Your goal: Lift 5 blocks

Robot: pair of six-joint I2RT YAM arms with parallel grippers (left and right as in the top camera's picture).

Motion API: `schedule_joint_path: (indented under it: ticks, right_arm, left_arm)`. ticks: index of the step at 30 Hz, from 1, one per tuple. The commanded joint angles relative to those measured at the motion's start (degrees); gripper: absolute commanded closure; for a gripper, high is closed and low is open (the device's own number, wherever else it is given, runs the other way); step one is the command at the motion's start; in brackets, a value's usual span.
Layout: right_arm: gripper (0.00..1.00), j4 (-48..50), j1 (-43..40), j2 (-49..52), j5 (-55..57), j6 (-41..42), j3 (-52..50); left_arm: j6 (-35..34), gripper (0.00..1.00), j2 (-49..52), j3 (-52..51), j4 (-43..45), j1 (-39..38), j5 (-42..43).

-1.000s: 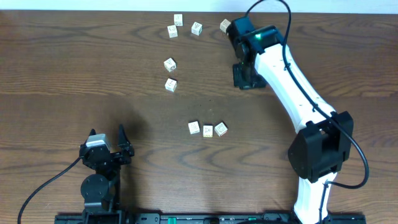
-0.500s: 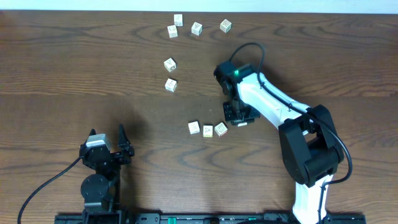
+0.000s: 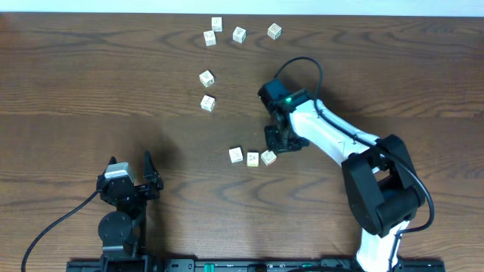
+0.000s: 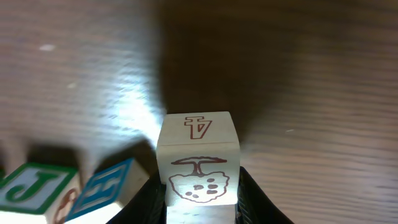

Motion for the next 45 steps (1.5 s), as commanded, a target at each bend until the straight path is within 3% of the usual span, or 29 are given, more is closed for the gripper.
schedule_joint_path:
  ticks: [1, 3, 6, 9, 26, 28, 35, 41, 45]
  right_arm:
    - [0.94, -0.4, 2.4, 2.6, -3.9, -0.5, -2.4]
    - [0.91, -0.1, 2.9, 2.3, -3.7, -0.4, -2.4]
    - [0.62, 0.1, 3.1, 1.4, -2.1, -0.3, -2.4]
    - [0.45, -0.3, 2.9, 0.1, -0.3, -0.3, -2.4]
    - [0.3, -0.5, 1.1, -15.8, 3.4, -0.4, -0.6]
    - [0.33, -0.2, 1.1, -17.6, 3.4, -1.6, 0.7]
    - [0.39, -1.0, 0.4, -18.3, 3.8, -6.2, 6.5]
    - [0.24, -0.1, -3.1, -18.4, 3.8, -6.2, 7.6]
    - [0.26, -1.5, -6.3, -18.4, 2.6, -6.2, 7.6]
  left_arm:
    - [-0.1, 0.24, -0.3, -1.3, -1.8, -0.1, -0.5]
    - [-0.1, 0.24, -0.3, -1.3, -1.8, -0.1, -0.5]
    - [-0.1, 0.24, -0.3, -1.3, -1.8, -0.1, -0.5]
    - [-0.1, 0.24, -0.3, -1.3, -1.8, -0.1, -0.5]
    - [-0.1, 0.24, -0.3, -1.3, -1.8, -0.1, -0.5]
    - [-0.1, 0.24, -0.3, -1.3, -1.8, -0.1, -0.5]
    - [-0.1, 0.24, -0.3, -1.3, -1.8, -0.1, -0.5]
    - [-0.1, 0.24, -0.3, -1.3, -1.8, -0.1, -0.5]
    - [0.8, 0.24, -0.3, -1.3, -1.8, -0.1, -1.5]
